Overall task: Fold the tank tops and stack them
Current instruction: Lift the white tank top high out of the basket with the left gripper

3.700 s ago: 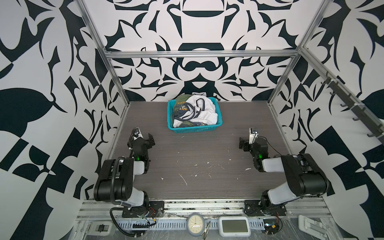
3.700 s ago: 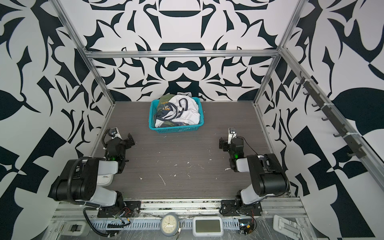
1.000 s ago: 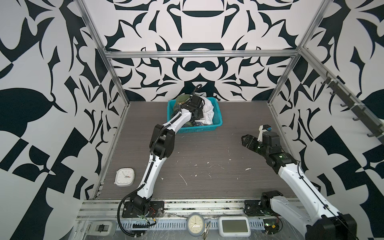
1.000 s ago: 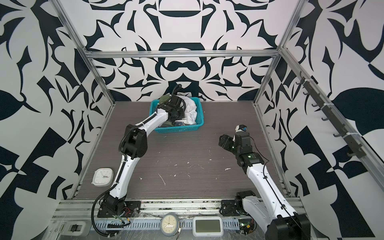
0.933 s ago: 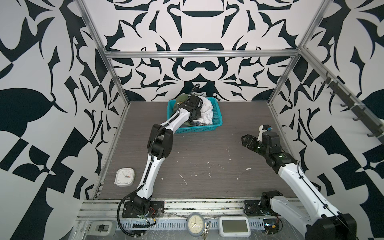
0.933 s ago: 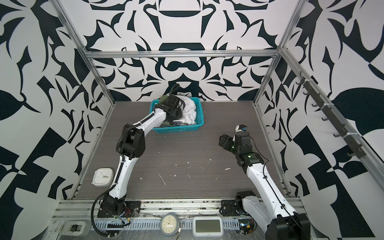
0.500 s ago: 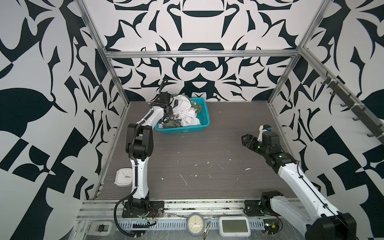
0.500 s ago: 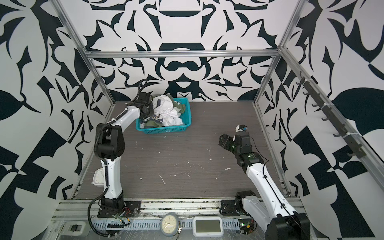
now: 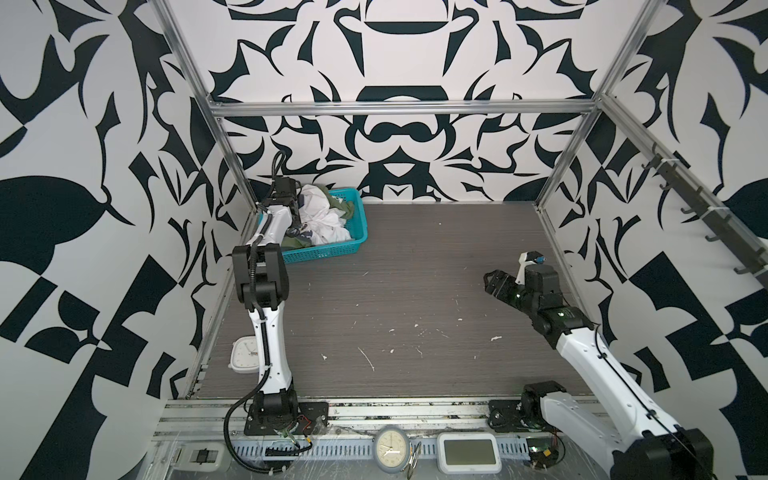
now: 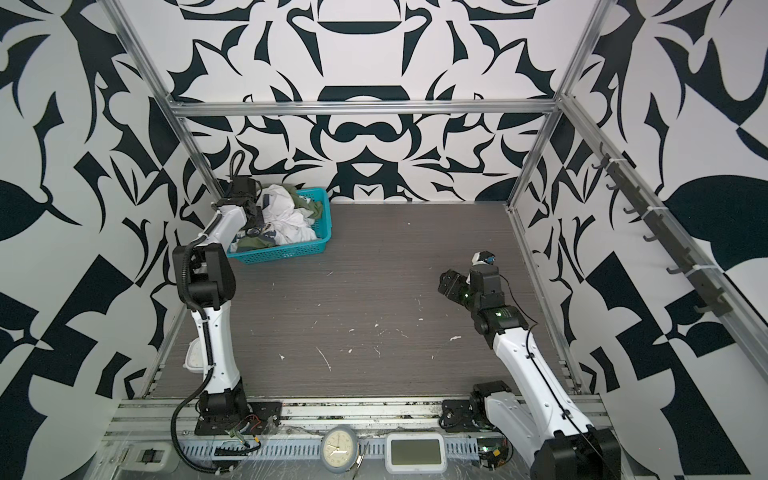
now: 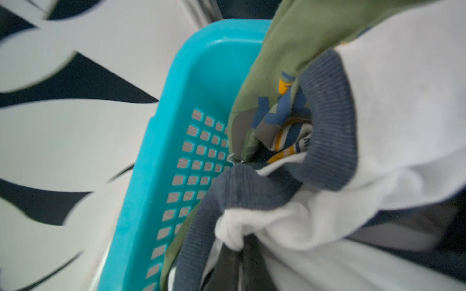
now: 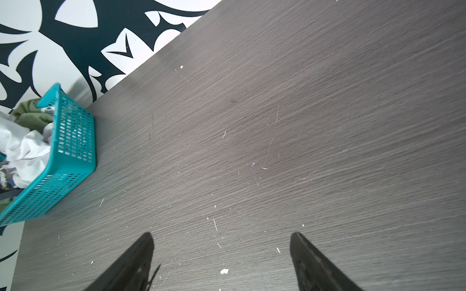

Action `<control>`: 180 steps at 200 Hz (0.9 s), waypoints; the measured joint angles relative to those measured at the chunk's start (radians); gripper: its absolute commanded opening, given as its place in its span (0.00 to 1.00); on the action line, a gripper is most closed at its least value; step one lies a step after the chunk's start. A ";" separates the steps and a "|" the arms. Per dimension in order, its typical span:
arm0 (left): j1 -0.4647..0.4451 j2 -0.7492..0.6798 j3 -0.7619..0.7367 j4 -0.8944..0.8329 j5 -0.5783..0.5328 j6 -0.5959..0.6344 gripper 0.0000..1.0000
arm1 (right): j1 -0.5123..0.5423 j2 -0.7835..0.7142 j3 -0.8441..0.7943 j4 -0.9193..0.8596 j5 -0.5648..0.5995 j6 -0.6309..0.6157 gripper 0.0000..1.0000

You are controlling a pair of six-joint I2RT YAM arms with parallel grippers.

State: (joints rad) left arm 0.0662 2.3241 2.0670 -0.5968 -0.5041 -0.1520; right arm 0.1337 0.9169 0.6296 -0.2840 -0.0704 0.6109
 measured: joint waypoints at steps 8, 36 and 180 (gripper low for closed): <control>0.016 0.013 0.025 -0.013 -0.017 0.006 0.00 | 0.000 0.000 0.000 -0.002 0.000 0.001 0.86; 0.053 0.054 0.138 -0.089 -0.055 0.005 0.00 | 0.000 0.000 0.000 -0.004 0.000 0.008 0.86; -0.050 -0.393 0.132 -0.145 0.211 -0.140 0.00 | 0.001 0.014 0.005 -0.019 -0.005 0.015 0.85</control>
State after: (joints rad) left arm 0.0162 1.9312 2.1994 -0.7414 -0.2928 -0.2916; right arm 0.1345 0.9306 0.6350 -0.3027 -0.0750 0.6258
